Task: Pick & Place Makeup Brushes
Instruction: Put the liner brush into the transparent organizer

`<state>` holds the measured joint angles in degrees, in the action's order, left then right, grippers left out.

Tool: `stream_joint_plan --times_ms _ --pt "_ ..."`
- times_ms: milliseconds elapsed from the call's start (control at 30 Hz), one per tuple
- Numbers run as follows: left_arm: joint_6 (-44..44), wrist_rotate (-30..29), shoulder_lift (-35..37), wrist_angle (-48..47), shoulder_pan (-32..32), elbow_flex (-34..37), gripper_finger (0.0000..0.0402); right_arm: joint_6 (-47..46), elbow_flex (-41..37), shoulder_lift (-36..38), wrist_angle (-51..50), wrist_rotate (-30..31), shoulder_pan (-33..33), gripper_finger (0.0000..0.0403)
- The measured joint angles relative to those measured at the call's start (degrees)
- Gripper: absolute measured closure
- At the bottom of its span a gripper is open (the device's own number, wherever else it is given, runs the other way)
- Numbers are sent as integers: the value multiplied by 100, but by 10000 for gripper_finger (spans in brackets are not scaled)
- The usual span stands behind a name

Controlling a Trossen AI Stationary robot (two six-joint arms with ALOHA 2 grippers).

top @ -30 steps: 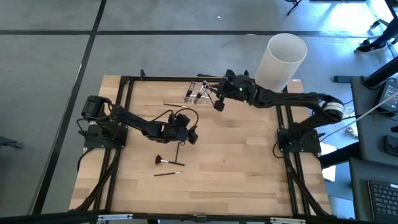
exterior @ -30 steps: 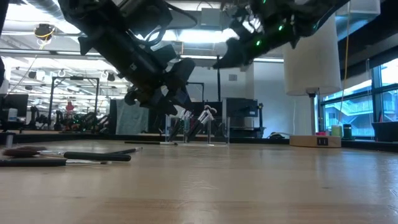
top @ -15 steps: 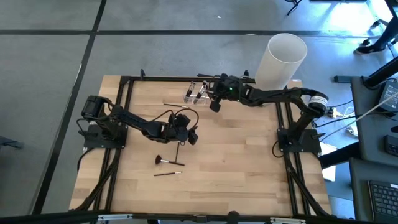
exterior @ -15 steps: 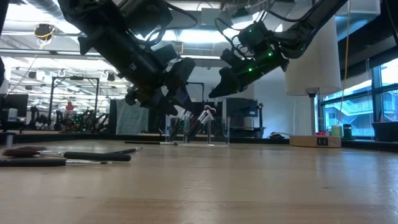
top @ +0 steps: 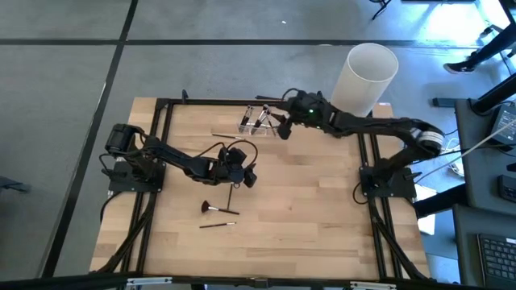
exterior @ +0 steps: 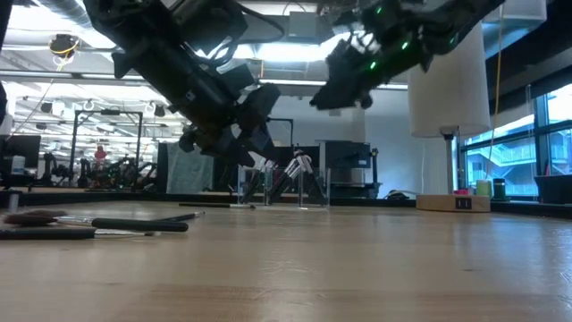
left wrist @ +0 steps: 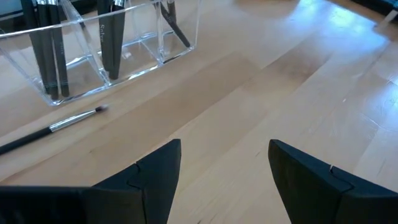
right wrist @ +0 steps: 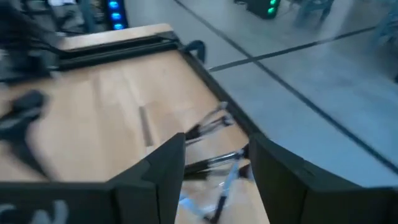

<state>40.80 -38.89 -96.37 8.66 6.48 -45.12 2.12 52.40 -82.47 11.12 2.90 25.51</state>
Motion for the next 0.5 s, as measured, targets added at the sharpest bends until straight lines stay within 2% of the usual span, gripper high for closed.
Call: stream_joint_plan --times_ms 167,367,500 --pt "3 5 137 -112 71 -3 164 -540 -294 682 -638 -381 -464 243" --pt "61 -24 300 -126 179 -7 164 -1127 -1377 1142 449 -425 -1477 257" --pt "92 -19 300 -120 205 -7 164 -1232 -1766 1228 1022 -413 -1901 258"
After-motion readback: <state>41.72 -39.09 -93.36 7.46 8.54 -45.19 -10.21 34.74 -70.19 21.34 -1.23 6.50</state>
